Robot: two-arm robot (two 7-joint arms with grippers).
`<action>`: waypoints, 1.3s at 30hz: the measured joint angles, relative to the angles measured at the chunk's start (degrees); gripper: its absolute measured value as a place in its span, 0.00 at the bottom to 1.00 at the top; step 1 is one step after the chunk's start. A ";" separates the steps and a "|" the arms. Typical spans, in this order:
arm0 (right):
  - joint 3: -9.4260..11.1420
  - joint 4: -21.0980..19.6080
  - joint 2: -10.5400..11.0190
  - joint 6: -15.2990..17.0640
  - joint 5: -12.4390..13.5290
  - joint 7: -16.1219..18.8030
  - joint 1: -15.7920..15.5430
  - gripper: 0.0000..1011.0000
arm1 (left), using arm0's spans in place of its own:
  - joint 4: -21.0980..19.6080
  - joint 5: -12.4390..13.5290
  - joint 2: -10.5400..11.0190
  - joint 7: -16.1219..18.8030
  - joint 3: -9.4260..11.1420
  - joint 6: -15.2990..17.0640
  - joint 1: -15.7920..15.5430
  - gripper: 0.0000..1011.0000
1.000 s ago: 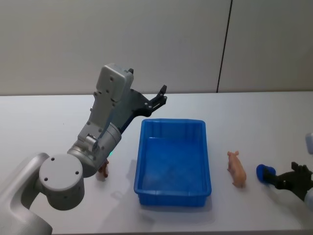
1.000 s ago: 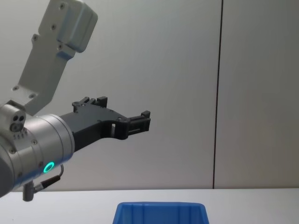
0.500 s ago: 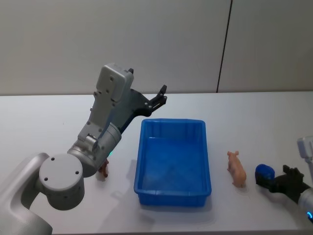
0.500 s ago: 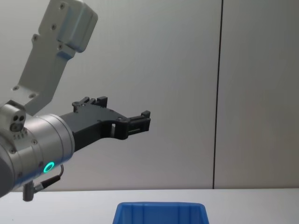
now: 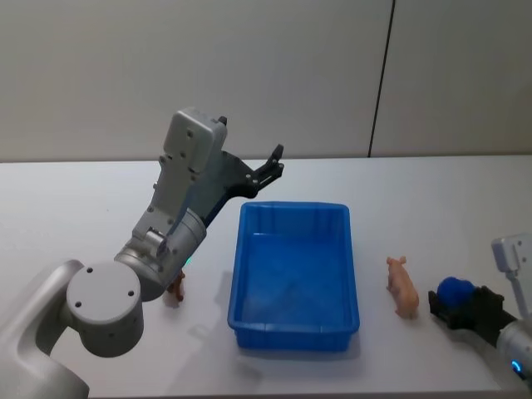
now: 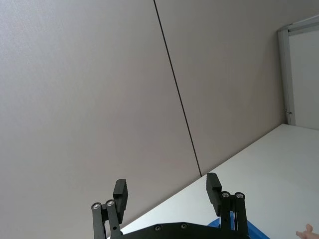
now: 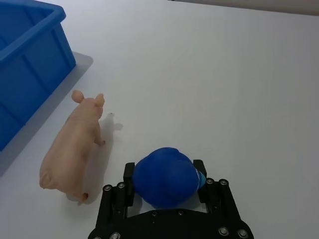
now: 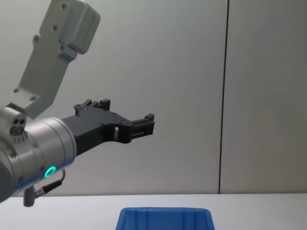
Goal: Pick up the two dolls from the table and place them into the box.
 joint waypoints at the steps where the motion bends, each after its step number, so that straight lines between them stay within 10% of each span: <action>1: -0.14 0.19 -0.09 -0.53 -0.33 0.13 0.10 0.71 | 0.00 0.00 0.00 0.00 0.00 0.00 0.00 0.99; 39: -1.75 -11.64 -0.57 -13.08 -3.68 1.75 -2.01 0.38 | 0.00 0.00 0.00 0.00 0.00 0.00 0.00 0.99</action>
